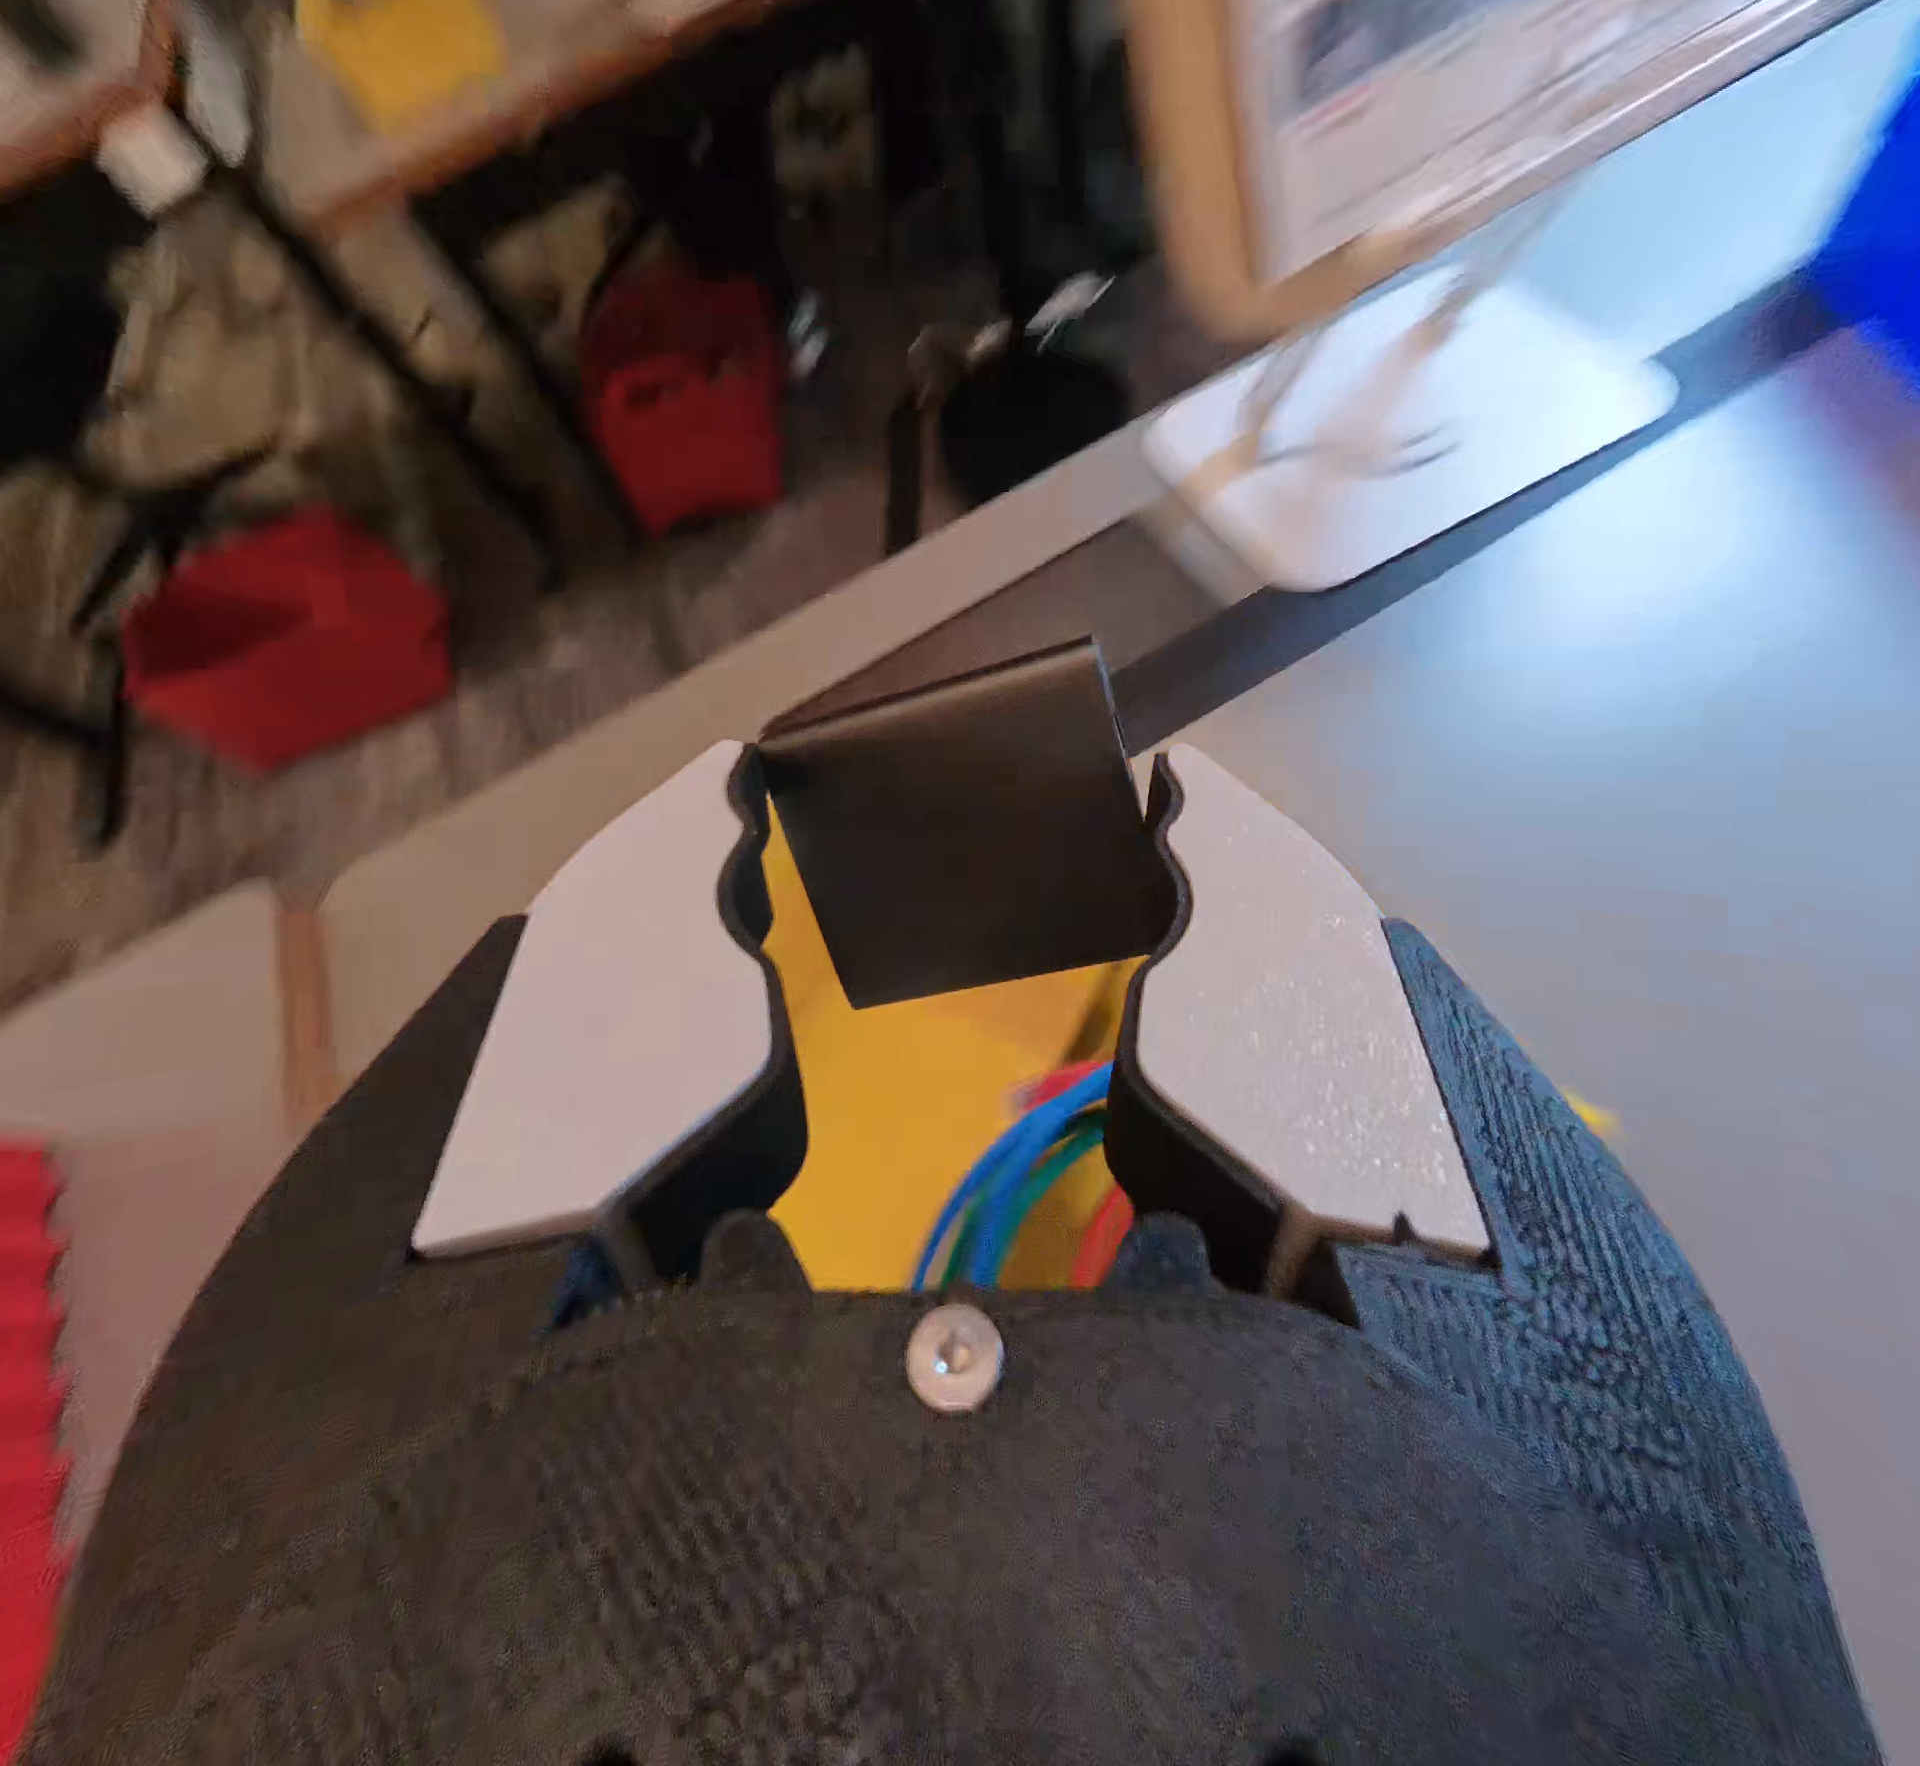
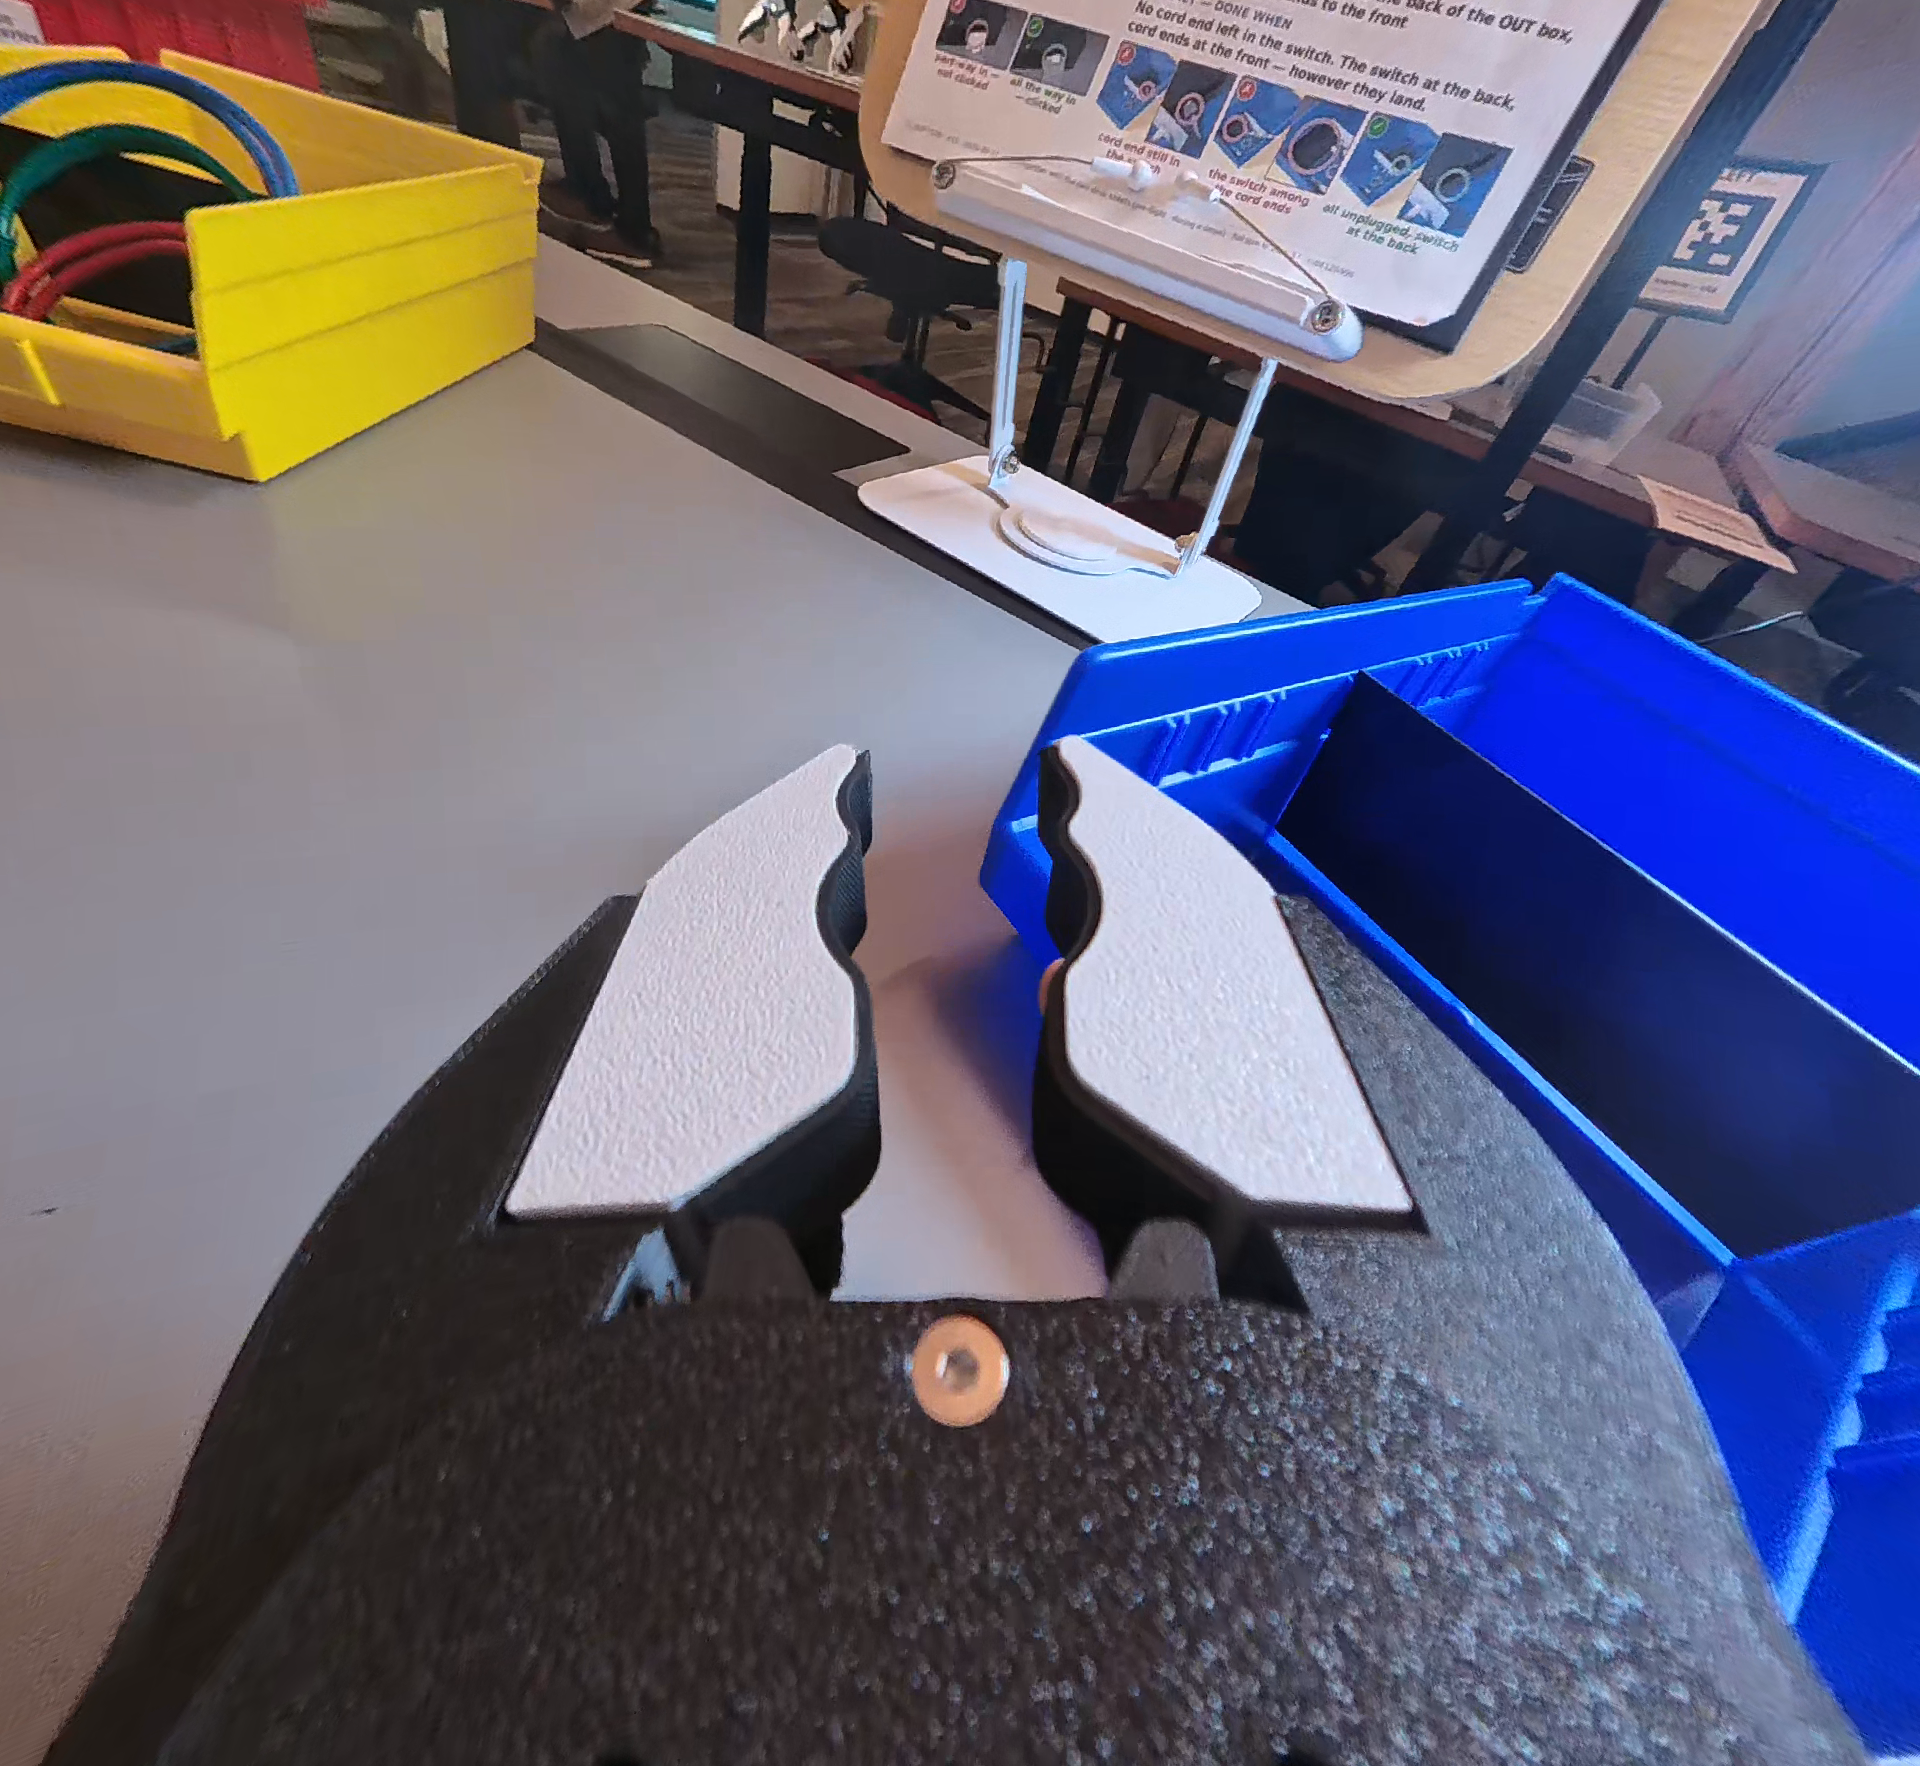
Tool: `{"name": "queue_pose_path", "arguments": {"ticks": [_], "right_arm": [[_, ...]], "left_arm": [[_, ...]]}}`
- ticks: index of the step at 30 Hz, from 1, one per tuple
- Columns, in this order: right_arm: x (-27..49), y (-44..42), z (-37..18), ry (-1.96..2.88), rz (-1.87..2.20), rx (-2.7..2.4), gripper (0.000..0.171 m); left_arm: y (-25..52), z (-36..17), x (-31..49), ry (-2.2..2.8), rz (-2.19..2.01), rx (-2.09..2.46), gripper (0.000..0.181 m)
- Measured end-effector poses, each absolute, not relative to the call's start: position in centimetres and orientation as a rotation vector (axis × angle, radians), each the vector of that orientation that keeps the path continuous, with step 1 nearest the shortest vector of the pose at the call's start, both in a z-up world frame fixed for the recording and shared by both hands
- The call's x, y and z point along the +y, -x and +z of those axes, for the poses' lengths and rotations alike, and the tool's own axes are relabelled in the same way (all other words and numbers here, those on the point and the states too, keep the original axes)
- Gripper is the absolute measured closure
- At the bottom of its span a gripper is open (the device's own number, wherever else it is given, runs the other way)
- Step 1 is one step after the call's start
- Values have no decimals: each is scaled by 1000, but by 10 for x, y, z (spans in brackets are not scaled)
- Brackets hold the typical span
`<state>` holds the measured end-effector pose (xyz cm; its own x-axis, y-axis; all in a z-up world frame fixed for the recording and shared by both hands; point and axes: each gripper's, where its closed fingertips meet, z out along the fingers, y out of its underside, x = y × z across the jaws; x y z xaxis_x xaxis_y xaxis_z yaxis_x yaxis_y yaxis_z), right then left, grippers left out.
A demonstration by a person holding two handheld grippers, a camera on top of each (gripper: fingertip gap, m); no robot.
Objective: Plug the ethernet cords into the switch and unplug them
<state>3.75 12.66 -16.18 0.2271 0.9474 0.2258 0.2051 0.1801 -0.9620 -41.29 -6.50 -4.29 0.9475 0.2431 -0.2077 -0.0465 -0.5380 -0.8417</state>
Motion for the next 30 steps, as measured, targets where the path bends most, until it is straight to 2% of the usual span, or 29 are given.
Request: {"name": "queue_pose_path", "arguments": {"ticks": [3, 5, 9, 13, 22, 30], "right_arm": [[121, -34, -165, 1280, 753, -1269, 140], [117, -32, -168, 1270, 732, -1287, 139], [106, -29, -170, 1252, 726, -1319, 139], [91, -23, -171, 1220, 759, -1356, 137], [44, -12, -184, 1052, 812, -1570, 127], [-21, -20, -186, 699, 885, -1782, 110]], "left_arm": [[321, -14, -45, 1948, 206, 76, 111], [256, -15, -37, 1872, 63, 196, 111], [138, -47, -29, 1761, -261, 353, 111], [59, -91, -24, 1682, -570, 393, 111], [-9, -179, -15, 1764, -950, 406, 111], [-33, -189, -26, 1786, -1062, 468, 111]]}}
